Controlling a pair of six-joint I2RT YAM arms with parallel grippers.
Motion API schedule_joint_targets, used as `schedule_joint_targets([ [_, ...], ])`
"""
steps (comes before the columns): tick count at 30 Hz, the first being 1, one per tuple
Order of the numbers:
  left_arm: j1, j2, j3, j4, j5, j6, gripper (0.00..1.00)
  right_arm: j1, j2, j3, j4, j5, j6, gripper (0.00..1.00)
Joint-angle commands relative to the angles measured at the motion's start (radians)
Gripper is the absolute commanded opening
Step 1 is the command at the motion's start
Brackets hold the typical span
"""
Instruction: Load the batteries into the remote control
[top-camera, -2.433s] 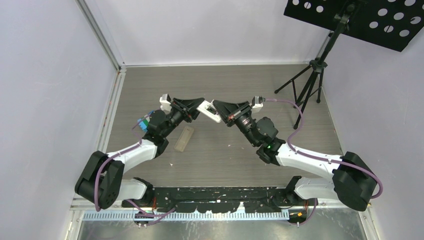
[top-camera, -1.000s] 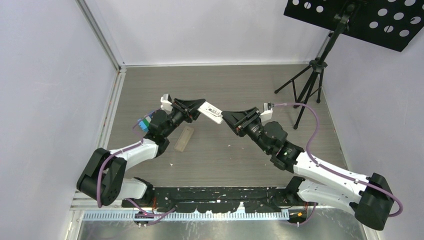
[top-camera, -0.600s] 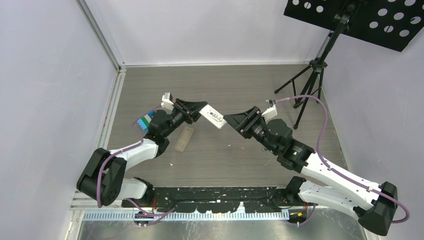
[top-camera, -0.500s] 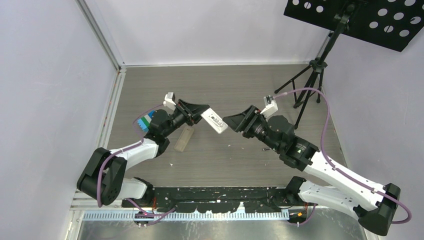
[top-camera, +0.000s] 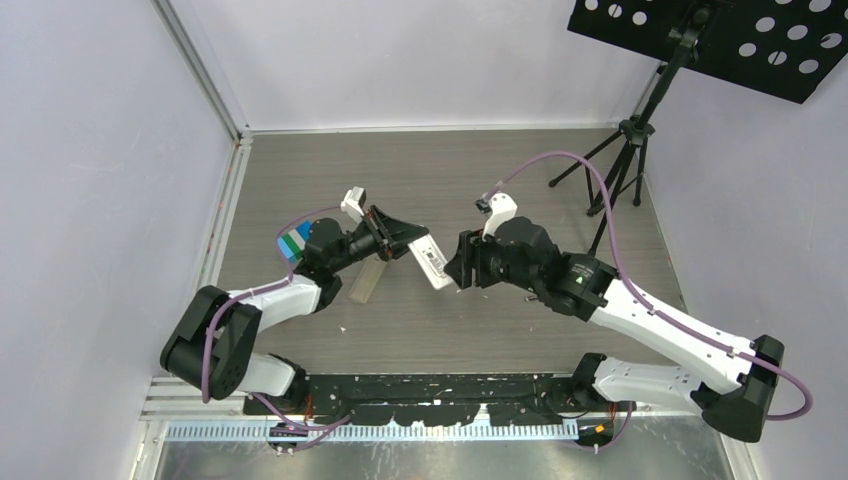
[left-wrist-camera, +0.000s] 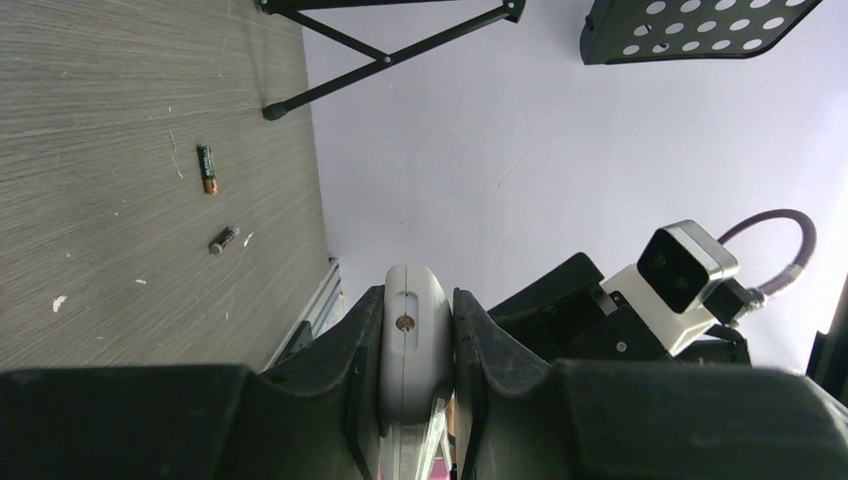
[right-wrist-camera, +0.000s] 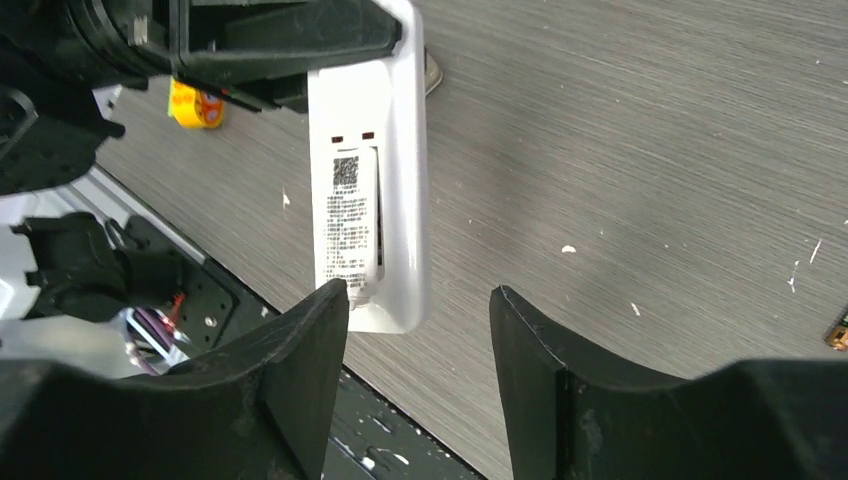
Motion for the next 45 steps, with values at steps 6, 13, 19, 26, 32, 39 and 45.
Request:
schedule_joint_targets([
  [6,0.0,0.007,0.01,0.074,0.02,0.018,0.0,0.062,0.007,0.05,0.022,0.061,-0.074,0.43],
  [13,0.0,0.0,0.009,0.074,0.002,0.012,0.0,0.066,-0.021,0.039,0.041,0.104,-0.018,0.4],
  [19,0.0,-0.012,-0.007,0.074,-0.045,0.001,0.0,0.065,-0.029,0.071,-0.012,0.194,0.185,0.42],
  [26,0.0,-0.034,-0.017,0.075,-0.106,0.019,0.0,0.065,0.005,0.086,-0.113,0.151,0.571,0.49],
  [32,0.0,-0.053,-0.025,0.074,-0.135,0.021,0.0,0.065,0.015,0.057,-0.102,0.11,0.707,0.47],
  [39,0.0,-0.069,-0.024,0.071,-0.132,0.018,0.0,0.063,0.023,0.031,-0.072,0.151,0.741,0.4],
  [45,0.0,-0.07,-0.02,0.071,-0.127,0.012,0.0,0.059,0.043,0.018,-0.025,0.139,0.757,0.35],
])
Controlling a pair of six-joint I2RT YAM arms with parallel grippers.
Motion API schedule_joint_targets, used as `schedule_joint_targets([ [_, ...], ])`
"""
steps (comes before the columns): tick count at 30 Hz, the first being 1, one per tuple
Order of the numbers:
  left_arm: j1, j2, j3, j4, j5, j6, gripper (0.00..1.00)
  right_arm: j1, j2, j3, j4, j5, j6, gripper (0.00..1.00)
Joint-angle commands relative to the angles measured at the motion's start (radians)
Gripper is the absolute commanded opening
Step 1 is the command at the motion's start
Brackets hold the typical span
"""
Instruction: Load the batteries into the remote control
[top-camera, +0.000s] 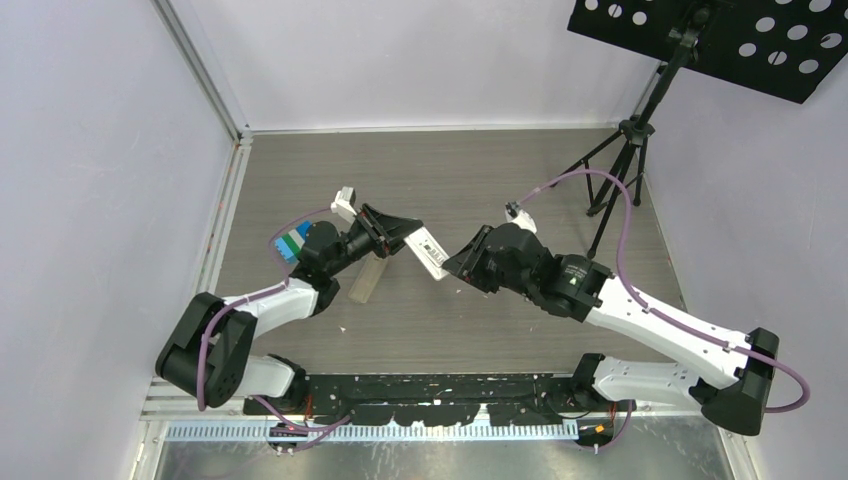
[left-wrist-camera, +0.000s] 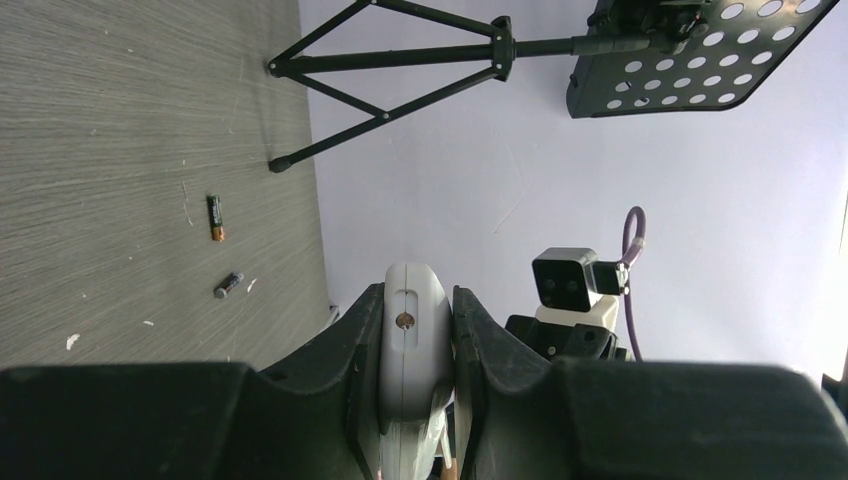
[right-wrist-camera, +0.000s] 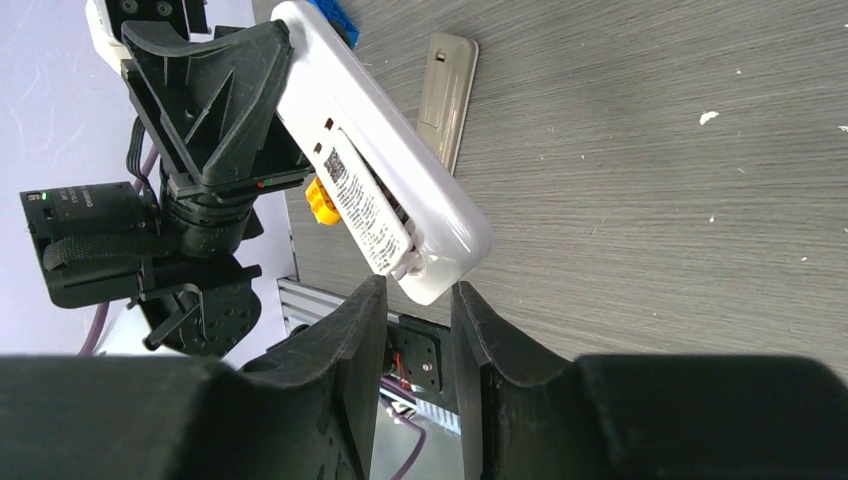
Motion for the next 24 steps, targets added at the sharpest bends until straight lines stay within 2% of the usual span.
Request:
schedule_joint_targets([
  [1,0.0,-0.03,0.005,0.067,-0.005,0.01,0.0,-0.002,0.01,-0.014,0.082,0.02,0.043,0.34],
  [12,0.0,-0.036,0.002,0.067,-0.001,0.005,0.0,-0.012,0.0,-0.044,0.132,0.033,0.075,0.27],
  [17,0.0,-0.038,0.002,0.067,0.001,0.0,0.0,-0.015,0.002,-0.057,0.159,0.027,0.081,0.18],
  [24,0.0,-0.041,0.003,0.067,0.005,-0.021,0.0,-0.015,-0.001,-0.084,0.199,0.03,0.093,0.11],
])
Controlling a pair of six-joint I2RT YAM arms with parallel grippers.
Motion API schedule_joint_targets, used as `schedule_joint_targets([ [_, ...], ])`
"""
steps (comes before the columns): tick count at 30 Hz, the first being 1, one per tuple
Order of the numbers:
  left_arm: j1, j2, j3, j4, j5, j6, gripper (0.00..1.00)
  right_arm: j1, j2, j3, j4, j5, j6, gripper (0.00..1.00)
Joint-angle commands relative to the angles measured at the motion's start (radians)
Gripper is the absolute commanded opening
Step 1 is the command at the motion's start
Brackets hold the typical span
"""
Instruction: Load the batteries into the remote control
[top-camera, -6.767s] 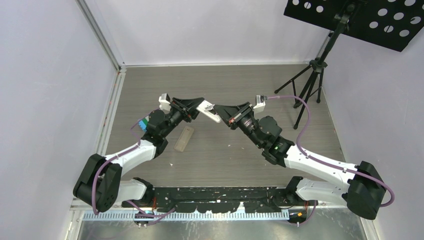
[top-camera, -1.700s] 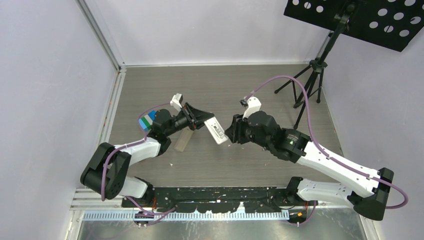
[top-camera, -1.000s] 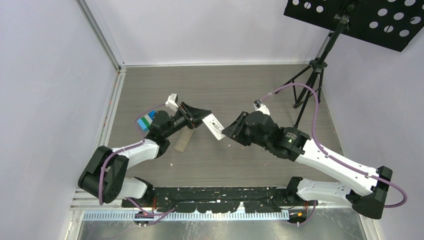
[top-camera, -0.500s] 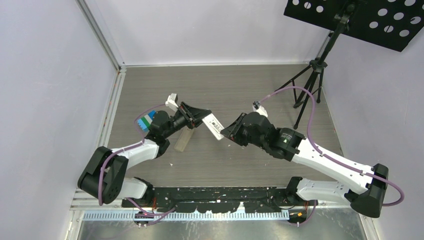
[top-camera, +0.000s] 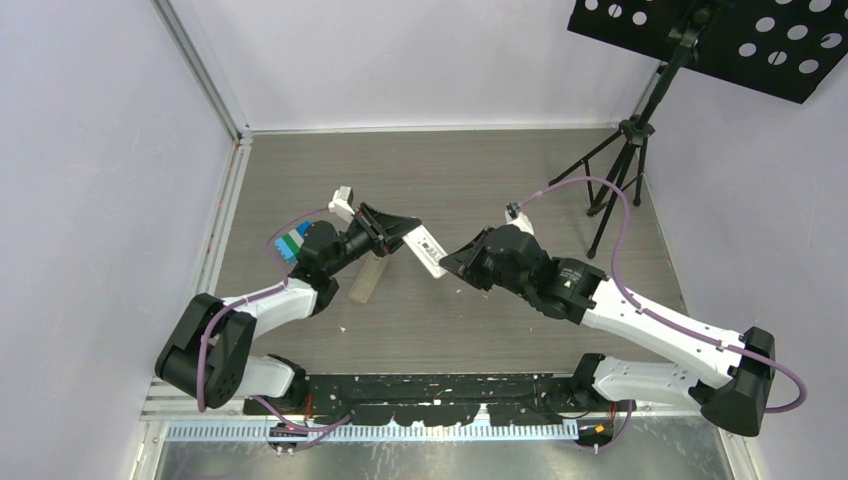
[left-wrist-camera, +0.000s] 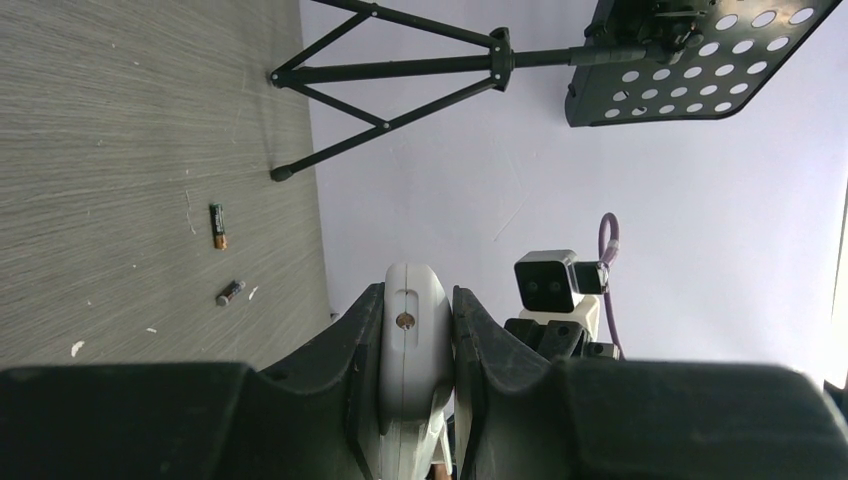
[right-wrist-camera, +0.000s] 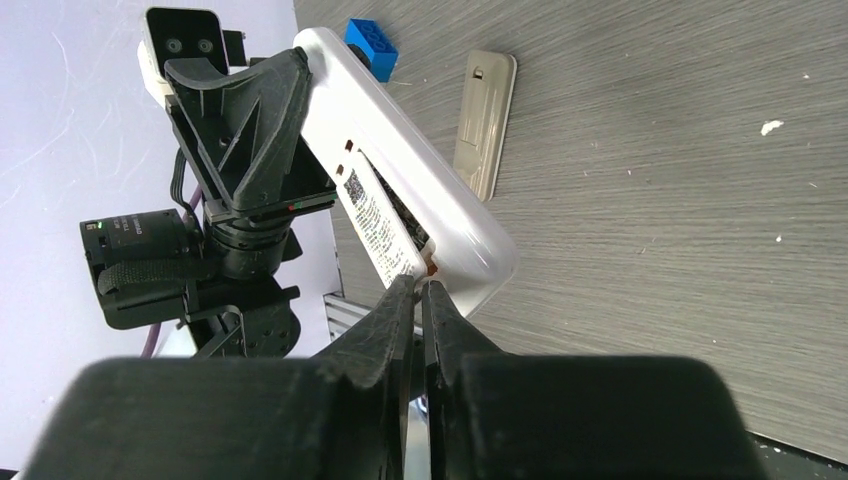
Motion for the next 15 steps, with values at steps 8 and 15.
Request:
schedule_joint_targets([
  [8,-0.001,-0.025,0.006,0.073,0.023,-0.124,0.0,-0.004,-0.008,-0.051,0.113,0.044,-0.028,0.08],
  [15,-0.001,-0.017,-0.003,0.094,0.016,-0.195,0.0,-0.005,-0.009,-0.059,0.094,0.062,-0.079,0.08],
])
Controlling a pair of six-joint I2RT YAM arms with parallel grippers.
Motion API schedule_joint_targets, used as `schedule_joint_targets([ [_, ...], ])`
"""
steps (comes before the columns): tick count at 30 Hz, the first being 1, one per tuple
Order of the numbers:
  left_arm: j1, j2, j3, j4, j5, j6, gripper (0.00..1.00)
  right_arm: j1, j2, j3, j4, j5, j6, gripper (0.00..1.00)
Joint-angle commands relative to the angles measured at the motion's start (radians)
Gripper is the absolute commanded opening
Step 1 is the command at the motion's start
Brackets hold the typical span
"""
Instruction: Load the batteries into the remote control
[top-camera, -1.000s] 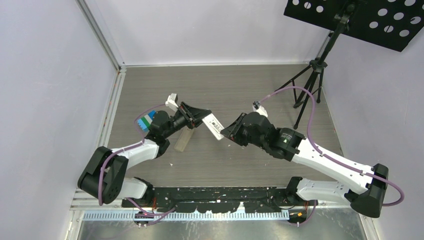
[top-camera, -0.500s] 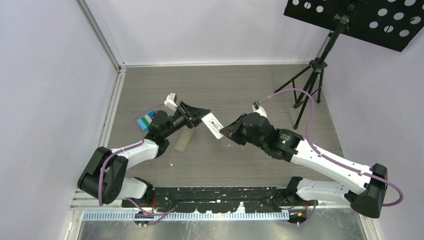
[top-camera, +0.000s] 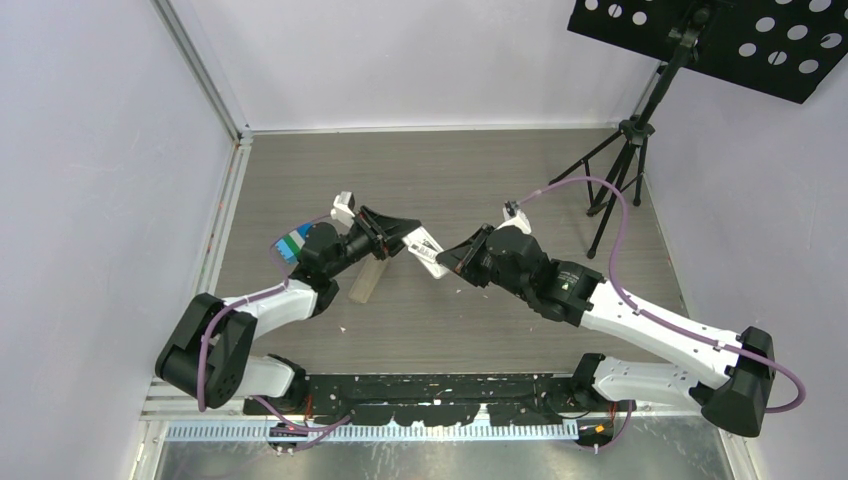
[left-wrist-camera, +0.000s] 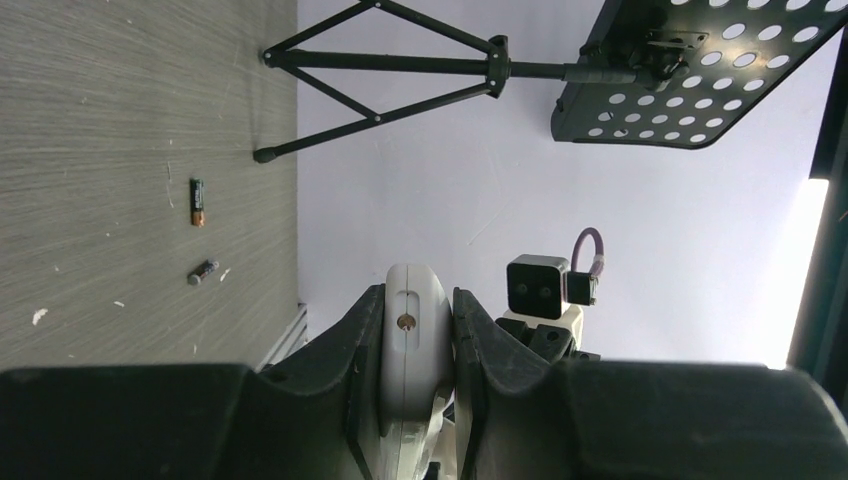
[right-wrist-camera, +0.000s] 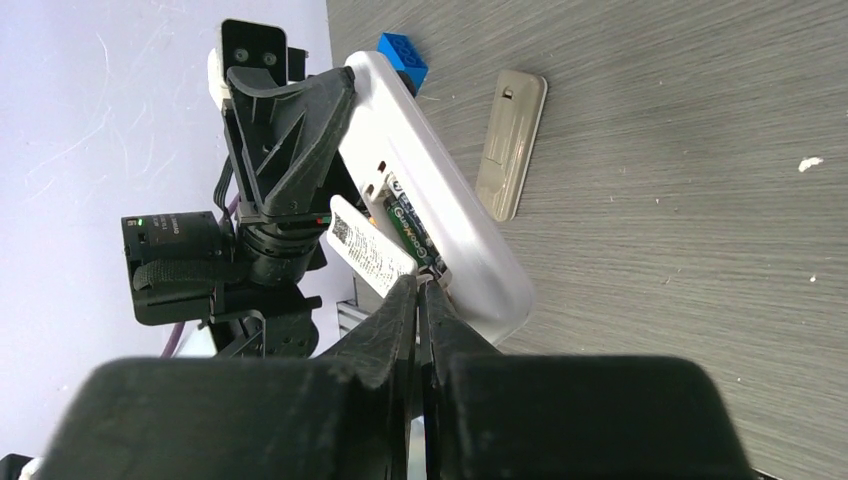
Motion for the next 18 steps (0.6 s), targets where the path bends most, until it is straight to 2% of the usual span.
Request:
schedule_joint_targets([
  [1,-0.004,-0.02,0.008,0.104,0.015,-0.098,0.0,-0.004,-0.006,-0.008,-0.047,0.063,-0.049,0.08],
  [7,-0.004,-0.03,0.014,0.038,0.003,-0.033,0.0,-0.004,-0.031,-0.019,-0.051,0.081,-0.03,0.08],
  [13,-0.004,-0.015,0.01,0.002,-0.016,0.02,0.0,-0.004,-0.03,-0.018,-0.051,0.089,-0.008,0.01],
  [18,-0.004,-0.012,0.007,-0.028,-0.043,0.078,0.0,-0.004,-0.029,-0.021,-0.041,0.087,0.021,0.0],
])
